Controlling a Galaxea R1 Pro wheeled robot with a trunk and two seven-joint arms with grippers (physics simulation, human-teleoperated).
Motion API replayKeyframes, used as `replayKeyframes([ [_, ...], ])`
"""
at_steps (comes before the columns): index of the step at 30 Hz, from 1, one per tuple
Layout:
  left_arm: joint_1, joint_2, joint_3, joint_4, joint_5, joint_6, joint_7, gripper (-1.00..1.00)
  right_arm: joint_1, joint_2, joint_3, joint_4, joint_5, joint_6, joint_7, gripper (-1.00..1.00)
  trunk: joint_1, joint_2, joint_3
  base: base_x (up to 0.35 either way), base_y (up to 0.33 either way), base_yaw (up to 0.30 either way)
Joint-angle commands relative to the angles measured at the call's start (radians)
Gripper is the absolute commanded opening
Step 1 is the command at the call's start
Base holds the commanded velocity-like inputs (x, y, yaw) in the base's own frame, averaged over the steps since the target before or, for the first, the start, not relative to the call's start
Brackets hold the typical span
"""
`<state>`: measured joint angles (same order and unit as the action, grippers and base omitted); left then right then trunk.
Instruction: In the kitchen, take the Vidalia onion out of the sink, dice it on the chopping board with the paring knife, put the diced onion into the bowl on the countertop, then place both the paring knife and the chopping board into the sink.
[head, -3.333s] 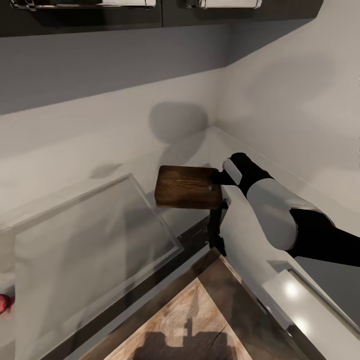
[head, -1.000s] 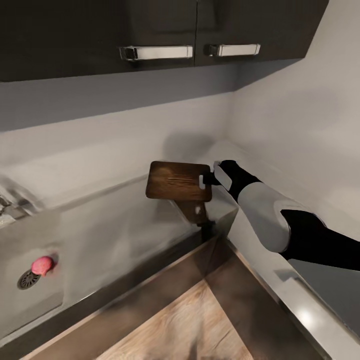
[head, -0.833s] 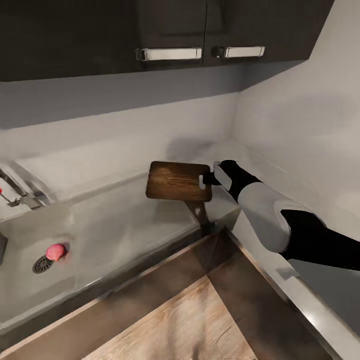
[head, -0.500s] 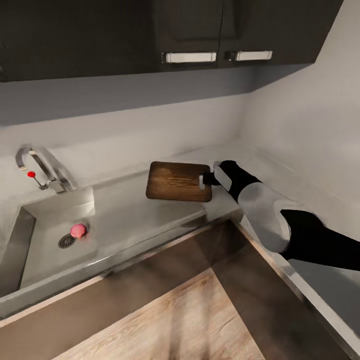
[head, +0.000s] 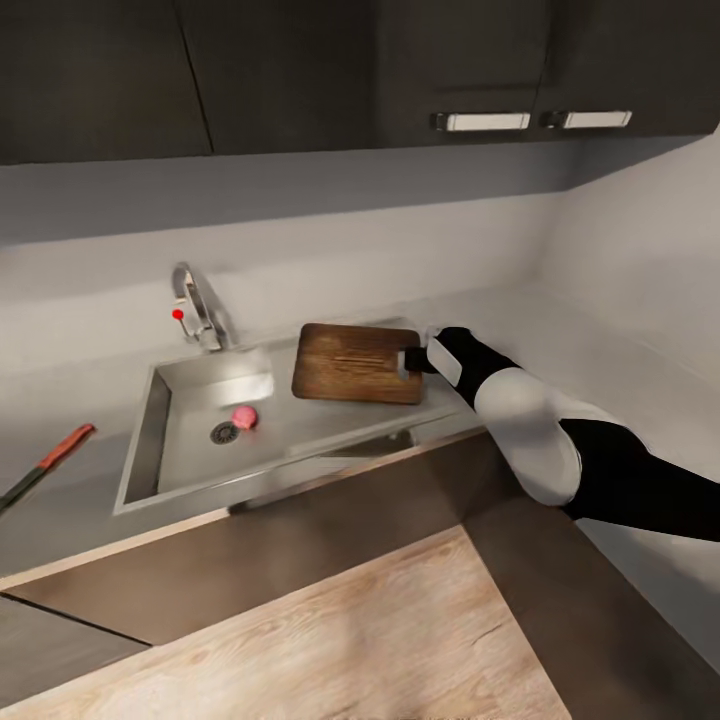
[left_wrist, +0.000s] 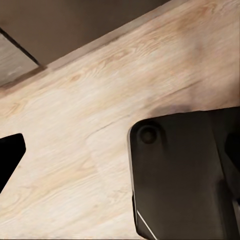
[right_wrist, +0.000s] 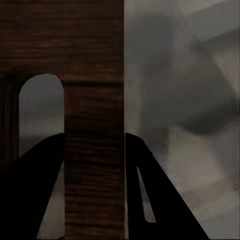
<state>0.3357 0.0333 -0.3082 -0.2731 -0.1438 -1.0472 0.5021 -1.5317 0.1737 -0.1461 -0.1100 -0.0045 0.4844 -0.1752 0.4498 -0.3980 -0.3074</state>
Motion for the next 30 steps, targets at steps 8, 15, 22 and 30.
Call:
replayKeyframes([
  [8, 0.0, 0.001, -0.002, -0.002, -0.01, 0.0, 0.01, 1.0, -0.001, 0.001, -0.013, -0.002, -0.003, 0.003, -0.006, -1.0, 0.0, -0.002, 0.005, -0.135, 0.272, 0.251],
  [15, 0.0, 0.002, -0.002, -0.001, -0.01, 0.0, 0.01, 1.0, -0.001, 0.001, -0.013, -0.002, -0.003, 0.002, -0.006, -1.0, 0.0, -0.002, 0.012, -0.05, 0.293, 0.251],
  [22, 0.0, 0.002, -0.002, -0.001, -0.01, 0.0, 0.01, 1.0, -0.001, 0.001, -0.013, -0.002, -0.003, 0.002, -0.006, -1.0, 0.0, -0.002, 0.018, -0.002, 0.305, 0.251],
  [30, 0.0, 0.002, -0.002, -0.001, -0.01, 0.0, 0.01, 1.0, -0.001, 0.001, -0.013, 0.0, -0.003, 0.002, -0.006, -1.0, 0.0, -0.002, 0.025, 0.0, 0.307, 0.251],
])
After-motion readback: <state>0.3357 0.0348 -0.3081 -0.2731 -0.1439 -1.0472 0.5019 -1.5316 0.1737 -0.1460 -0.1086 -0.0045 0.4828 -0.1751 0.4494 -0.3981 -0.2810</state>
